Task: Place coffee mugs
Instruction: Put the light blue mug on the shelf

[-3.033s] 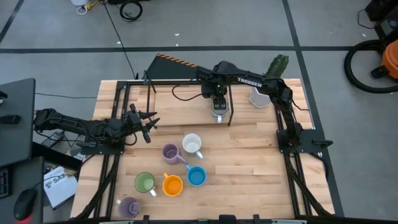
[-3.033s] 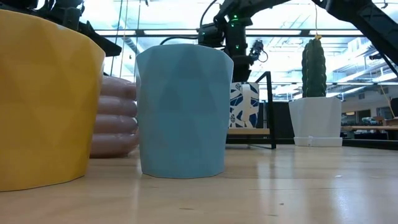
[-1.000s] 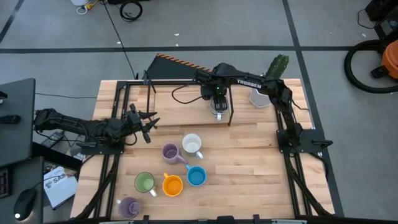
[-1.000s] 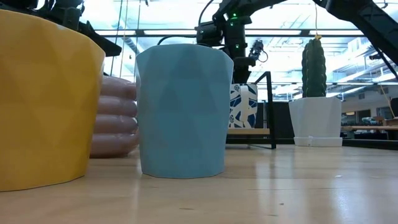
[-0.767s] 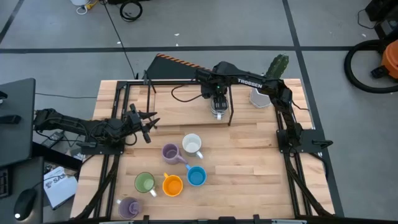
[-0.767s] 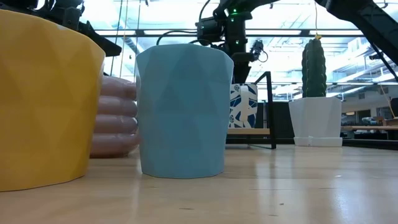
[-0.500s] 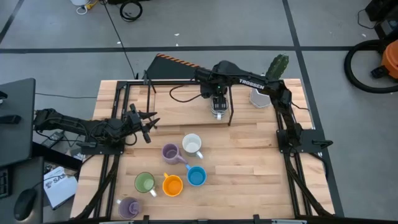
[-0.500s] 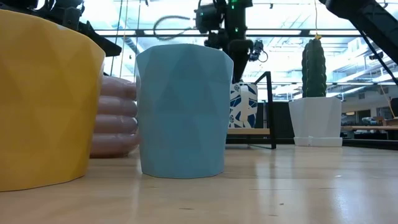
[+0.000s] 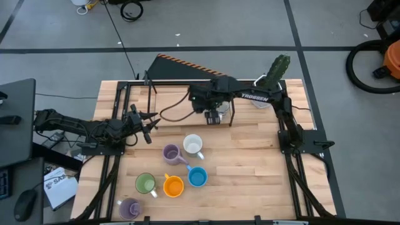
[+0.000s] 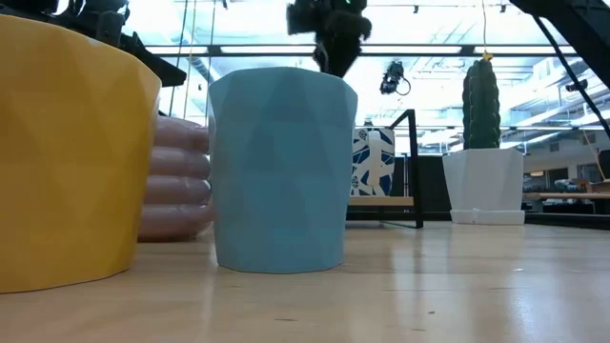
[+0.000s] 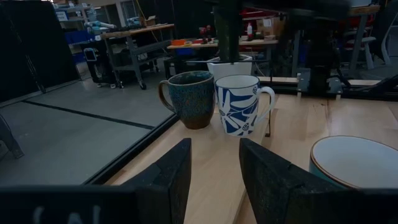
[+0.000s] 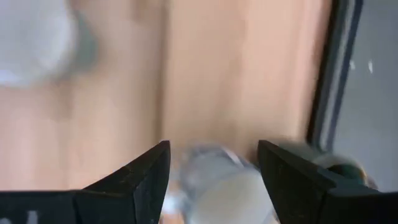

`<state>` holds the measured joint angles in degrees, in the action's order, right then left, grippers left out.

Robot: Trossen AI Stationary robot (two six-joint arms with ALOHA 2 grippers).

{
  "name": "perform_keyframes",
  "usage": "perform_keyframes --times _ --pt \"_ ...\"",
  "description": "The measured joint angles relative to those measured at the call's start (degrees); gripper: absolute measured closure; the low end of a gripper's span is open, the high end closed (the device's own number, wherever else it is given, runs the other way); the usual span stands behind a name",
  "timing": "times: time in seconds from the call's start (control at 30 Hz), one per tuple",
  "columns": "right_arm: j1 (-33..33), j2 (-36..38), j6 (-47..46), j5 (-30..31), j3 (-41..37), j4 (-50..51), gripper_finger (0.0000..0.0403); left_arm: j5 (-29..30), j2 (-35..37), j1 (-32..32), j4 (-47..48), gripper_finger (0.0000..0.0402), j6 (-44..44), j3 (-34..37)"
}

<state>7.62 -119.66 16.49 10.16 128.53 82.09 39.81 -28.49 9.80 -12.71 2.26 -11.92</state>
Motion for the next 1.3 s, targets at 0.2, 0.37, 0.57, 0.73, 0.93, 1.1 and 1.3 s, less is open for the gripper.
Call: perform_keyframes --times 0.2,0.37,0.57,0.73,0.93,1.1,1.3 --pt "-3.37 -0.08 -0.69 -7.87 -2.62 -7.14 0.0163 0.02 -0.02 0.02 -0.02 0.0261 0.0 0.0" --pt "-4.93 -0.13 -3.11 -9.91 -7.34 -11.82 0.0174 0.01 -0.01 0.01 -0.07 0.0261 0.0 0.0" --pt "-6.74 -0.24 -4.9 -11.79 -11.29 -16.93 0.0181 0.02 -0.02 0.02 -0.09 0.0261 0.0 0.0" --pt "-7.6 -0.24 -7.51 -12.42 -12.76 -20.5 0.0182 0.02 -0.02 0.01 -0.14 0.0261 -0.01 0.0" --pt "-8.26 -0.24 -7.95 -12.76 -13.7 -21.77 0.0182 0.02 -0.02 0.0 -0.15 0.0261 -0.01 0.0" --pt "-9.16 -0.24 -7.9 -12.96 -13.71 -21.96 0.0182 0.02 -0.02 0.01 -0.15 0.0261 -0.02 0.0" --pt "-10.46 -0.24 -6.6 -13.89 -13.71 -21.99 0.0182 0.02 0.0 0.0 -0.15 0.0261 -0.02 0.0"
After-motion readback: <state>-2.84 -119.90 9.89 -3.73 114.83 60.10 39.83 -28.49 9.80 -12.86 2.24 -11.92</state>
